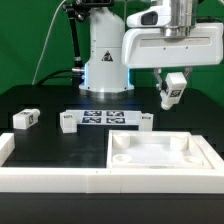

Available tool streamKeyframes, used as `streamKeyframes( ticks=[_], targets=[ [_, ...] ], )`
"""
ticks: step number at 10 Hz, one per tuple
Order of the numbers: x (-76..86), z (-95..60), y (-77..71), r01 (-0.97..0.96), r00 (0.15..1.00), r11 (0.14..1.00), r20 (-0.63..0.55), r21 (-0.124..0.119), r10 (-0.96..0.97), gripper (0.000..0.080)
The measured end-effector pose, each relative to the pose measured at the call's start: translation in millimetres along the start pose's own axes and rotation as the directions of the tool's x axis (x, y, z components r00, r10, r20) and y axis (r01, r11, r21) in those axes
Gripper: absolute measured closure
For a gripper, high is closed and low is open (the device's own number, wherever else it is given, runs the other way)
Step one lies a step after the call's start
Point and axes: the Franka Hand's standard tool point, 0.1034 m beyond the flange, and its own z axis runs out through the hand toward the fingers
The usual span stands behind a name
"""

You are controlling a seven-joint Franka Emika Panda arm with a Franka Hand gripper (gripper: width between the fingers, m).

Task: Assemble one leg

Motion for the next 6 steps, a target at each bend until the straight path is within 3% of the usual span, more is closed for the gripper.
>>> streamKeyframes(
  ticks=[2,3,5,6],
  targets=[
    [10.0,-3.7,1.2,0.016,0.982,1.0,-0.186,0.005,-0.014,0.0511],
    [6.2,-2.5,1.0,0.018,0.965,1.0,-0.262,0.007,-0.016,0.0511],
    [6.6,-1.0,1.3,0.022,0.967,1.0,-0.254,0.006,-0.02,0.0511],
    [15.4,-3.2,5.6,0.04,0.968,0.999,-0.249,-0.002,-0.039,0.0511]
  ],
)
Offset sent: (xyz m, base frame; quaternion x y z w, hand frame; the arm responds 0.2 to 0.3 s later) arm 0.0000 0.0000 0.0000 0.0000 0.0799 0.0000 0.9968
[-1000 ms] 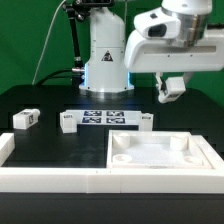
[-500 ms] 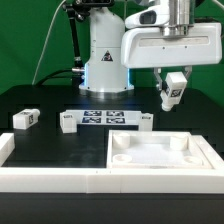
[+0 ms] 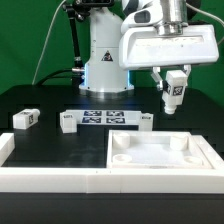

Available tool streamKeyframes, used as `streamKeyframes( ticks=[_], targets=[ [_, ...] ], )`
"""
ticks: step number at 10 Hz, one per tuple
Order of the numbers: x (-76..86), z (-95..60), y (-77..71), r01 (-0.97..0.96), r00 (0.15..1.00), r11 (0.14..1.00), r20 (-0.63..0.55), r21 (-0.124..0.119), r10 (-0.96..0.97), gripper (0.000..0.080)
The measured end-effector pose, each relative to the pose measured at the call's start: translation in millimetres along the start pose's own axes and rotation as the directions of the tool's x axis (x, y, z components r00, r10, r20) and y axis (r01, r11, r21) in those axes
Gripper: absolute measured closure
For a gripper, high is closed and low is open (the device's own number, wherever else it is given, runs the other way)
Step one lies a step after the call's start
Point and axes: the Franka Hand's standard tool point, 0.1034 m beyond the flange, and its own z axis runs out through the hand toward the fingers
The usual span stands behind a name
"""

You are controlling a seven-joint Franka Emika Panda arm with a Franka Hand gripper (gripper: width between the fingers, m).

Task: Assemble one leg

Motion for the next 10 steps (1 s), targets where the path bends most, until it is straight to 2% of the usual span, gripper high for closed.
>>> streamKeyframes(
  ticks=[2,3,5,10],
  targets=[
    [36.6,3.4,2.9,0.013,1.0,1.0,-0.015,0.001,-0.013,0.0511],
    [51.2,12.2,3.1,0.021,0.999,1.0,-0.025,0.003,-0.021,0.0511],
    [63.9,33.6,12.1,0.032,0.999,1.0,-0.025,0.002,-0.032,0.0511],
    [63.4,35.6,15.9,0.034,0.999,0.999,-0.023,-0.001,-0.034,0.0511]
  ],
)
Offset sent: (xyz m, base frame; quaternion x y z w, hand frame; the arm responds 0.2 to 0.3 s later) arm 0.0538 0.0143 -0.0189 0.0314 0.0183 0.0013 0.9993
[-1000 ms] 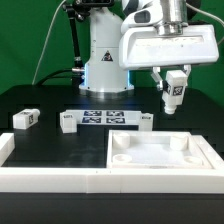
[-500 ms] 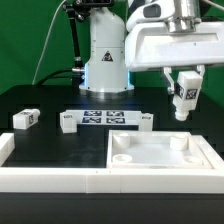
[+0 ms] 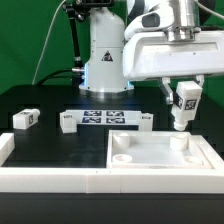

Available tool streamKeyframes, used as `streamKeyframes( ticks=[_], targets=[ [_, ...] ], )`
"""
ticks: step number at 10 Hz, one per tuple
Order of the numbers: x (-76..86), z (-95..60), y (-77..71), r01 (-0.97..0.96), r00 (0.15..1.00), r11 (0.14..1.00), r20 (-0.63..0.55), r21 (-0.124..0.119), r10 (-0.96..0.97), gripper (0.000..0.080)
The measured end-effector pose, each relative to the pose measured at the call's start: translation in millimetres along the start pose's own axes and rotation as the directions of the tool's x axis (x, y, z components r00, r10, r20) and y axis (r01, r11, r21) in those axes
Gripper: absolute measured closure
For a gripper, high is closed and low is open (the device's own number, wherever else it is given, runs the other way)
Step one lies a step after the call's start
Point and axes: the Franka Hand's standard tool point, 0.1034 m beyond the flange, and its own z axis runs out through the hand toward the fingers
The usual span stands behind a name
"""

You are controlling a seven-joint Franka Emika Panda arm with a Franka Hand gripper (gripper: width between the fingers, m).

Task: Assemble one leg

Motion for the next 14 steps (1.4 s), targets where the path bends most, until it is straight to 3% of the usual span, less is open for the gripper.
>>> streamKeyframes(
  ticks=[4,6,7,8,9,10,11,14],
  targets=[
    [34.2,7.6,0.5,0.014,1.0,1.0,0.0,0.006,-0.014,0.0511],
    [35.3,7.8,0.9,0.016,1.0,1.0,-0.009,0.005,-0.016,0.0511],
    [39.9,6.1,2.2,0.02,0.998,1.0,-0.057,-0.001,-0.02,0.0511],
    [41.2,4.8,5.4,0.025,0.984,1.0,-0.179,-0.017,-0.028,0.0511],
    [31.7,11.1,6.4,0.022,0.977,1.0,-0.212,-0.022,-0.026,0.0511],
    [24.6,20.0,3.0,0.026,0.992,1.0,-0.125,-0.009,-0.027,0.0511],
    [39.2,17.1,2.0,0.029,0.989,1.0,-0.146,-0.009,-0.03,0.0511],
    [58.2,21.0,5.1,0.033,0.988,0.999,-0.151,-0.01,-0.034,0.0511]
  ],
)
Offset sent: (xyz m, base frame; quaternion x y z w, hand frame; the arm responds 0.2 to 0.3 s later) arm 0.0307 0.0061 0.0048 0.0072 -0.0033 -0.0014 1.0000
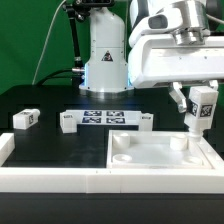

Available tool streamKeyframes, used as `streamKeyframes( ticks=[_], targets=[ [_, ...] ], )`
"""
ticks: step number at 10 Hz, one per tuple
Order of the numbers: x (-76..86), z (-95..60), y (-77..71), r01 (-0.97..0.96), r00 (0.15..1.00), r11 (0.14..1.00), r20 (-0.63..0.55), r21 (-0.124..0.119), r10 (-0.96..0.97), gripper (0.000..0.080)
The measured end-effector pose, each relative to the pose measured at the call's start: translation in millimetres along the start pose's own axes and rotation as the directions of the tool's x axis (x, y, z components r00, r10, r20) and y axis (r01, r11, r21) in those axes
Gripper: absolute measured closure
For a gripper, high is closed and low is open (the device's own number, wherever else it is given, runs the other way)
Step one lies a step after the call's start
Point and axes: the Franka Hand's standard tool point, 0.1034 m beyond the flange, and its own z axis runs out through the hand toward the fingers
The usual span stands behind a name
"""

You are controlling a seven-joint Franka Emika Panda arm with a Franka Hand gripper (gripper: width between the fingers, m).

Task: Assemble one leg

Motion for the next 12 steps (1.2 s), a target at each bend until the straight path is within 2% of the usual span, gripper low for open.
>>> streamKeyframes(
  ticks=[2,5,10,12],
  targets=[
    [0.6,11.3,6.2,0.007,1.0,1.0,0.002,-0.003,-0.007,0.0511],
    [-10.0,27.9,11.0,0.008,1.0,1.0,0.005,-0.006,-0.008,0.0511],
    [-24.0,39.4,9.4,0.006,1.0,1.0,0.012,-0.004,-0.006,0.0511],
    [-27.7,41.0,11.3,0.001,1.0,1.0,-0.026,-0.011,-0.001,0.0511]
  ],
)
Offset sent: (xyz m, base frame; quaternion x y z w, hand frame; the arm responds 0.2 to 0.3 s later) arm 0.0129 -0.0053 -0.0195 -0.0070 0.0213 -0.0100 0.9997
